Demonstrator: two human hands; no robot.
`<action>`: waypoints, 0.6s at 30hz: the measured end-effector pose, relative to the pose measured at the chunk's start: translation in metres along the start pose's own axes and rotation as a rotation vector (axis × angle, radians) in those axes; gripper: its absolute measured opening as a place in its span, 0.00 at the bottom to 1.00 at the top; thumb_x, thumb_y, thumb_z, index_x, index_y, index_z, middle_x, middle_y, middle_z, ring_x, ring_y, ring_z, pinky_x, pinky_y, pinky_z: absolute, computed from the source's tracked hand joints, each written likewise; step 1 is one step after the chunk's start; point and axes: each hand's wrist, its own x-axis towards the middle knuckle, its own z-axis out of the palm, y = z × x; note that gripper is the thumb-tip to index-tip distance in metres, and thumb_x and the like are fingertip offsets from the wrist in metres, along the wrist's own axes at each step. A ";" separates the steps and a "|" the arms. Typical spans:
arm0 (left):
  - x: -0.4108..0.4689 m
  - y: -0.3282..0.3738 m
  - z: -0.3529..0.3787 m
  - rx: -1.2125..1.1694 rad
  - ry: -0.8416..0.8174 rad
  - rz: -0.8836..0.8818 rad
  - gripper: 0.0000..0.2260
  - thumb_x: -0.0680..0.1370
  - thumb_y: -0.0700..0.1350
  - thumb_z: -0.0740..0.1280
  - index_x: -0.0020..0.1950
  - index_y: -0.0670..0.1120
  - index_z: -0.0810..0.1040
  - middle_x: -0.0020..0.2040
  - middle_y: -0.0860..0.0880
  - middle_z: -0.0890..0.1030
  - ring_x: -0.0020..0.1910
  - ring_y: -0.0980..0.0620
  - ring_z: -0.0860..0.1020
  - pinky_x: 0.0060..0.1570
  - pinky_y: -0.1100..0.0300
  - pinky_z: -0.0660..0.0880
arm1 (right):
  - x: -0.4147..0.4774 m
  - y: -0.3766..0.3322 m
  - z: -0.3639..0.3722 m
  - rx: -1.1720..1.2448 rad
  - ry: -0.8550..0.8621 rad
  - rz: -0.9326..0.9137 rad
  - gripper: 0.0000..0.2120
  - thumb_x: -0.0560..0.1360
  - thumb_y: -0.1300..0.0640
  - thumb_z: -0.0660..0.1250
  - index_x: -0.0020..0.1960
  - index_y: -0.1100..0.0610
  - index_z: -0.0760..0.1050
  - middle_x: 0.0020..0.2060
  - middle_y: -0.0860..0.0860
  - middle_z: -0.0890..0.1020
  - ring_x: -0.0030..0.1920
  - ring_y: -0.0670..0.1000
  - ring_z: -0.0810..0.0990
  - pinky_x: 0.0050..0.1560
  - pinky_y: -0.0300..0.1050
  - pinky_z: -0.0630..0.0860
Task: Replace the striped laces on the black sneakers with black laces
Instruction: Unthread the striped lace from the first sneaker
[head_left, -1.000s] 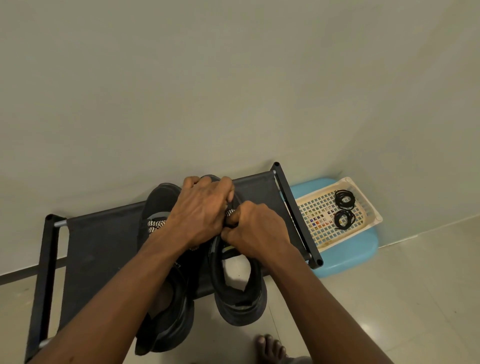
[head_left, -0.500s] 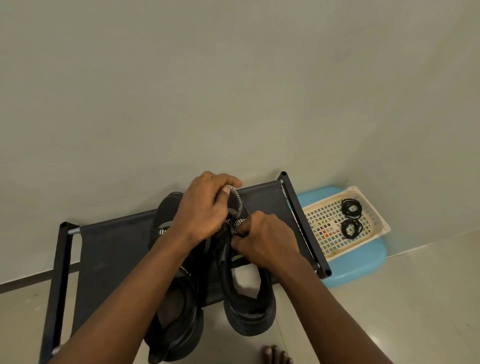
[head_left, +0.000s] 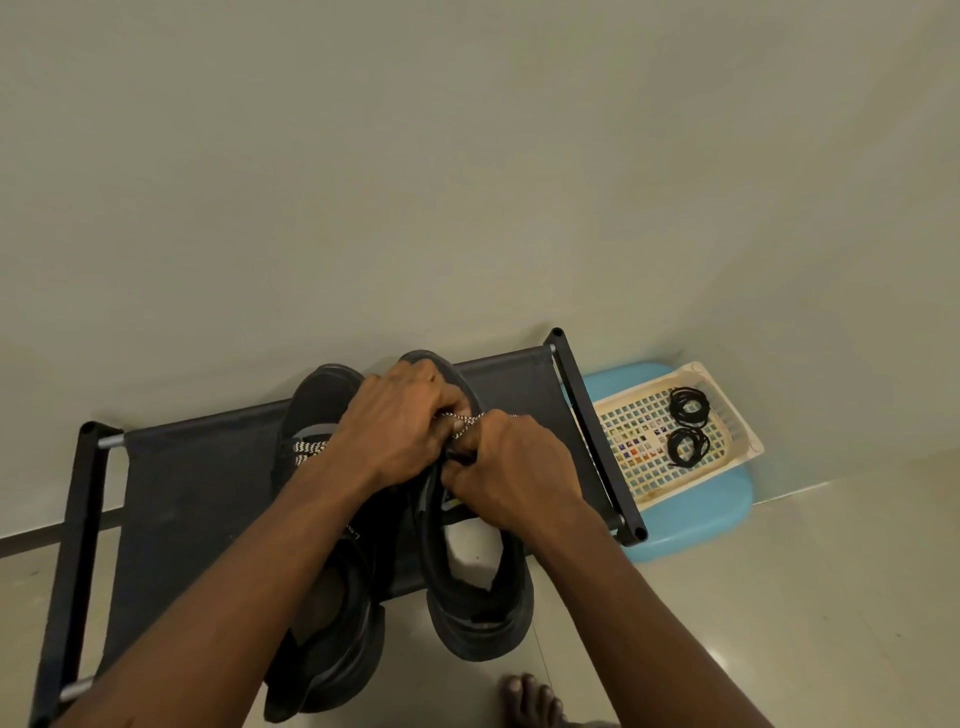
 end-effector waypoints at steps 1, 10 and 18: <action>0.000 0.000 0.003 0.004 0.011 0.000 0.05 0.81 0.51 0.68 0.55 0.58 0.82 0.51 0.53 0.75 0.56 0.49 0.74 0.56 0.48 0.71 | 0.000 0.001 -0.001 0.012 -0.005 0.004 0.14 0.75 0.41 0.67 0.51 0.51 0.81 0.42 0.49 0.82 0.43 0.53 0.82 0.43 0.47 0.80; 0.004 0.007 -0.010 -0.671 0.304 -0.102 0.02 0.80 0.44 0.73 0.50 0.51 0.85 0.49 0.51 0.83 0.48 0.52 0.83 0.53 0.49 0.81 | 0.001 0.006 -0.009 0.039 -0.056 0.070 0.14 0.74 0.41 0.68 0.49 0.50 0.83 0.38 0.48 0.79 0.38 0.52 0.76 0.37 0.42 0.68; 0.001 0.013 -0.029 -1.225 0.350 -0.264 0.06 0.85 0.43 0.65 0.51 0.48 0.79 0.38 0.51 0.81 0.38 0.51 0.80 0.50 0.50 0.78 | 0.000 0.005 -0.003 0.058 -0.037 0.066 0.17 0.73 0.38 0.68 0.50 0.49 0.83 0.42 0.49 0.83 0.45 0.54 0.82 0.41 0.45 0.75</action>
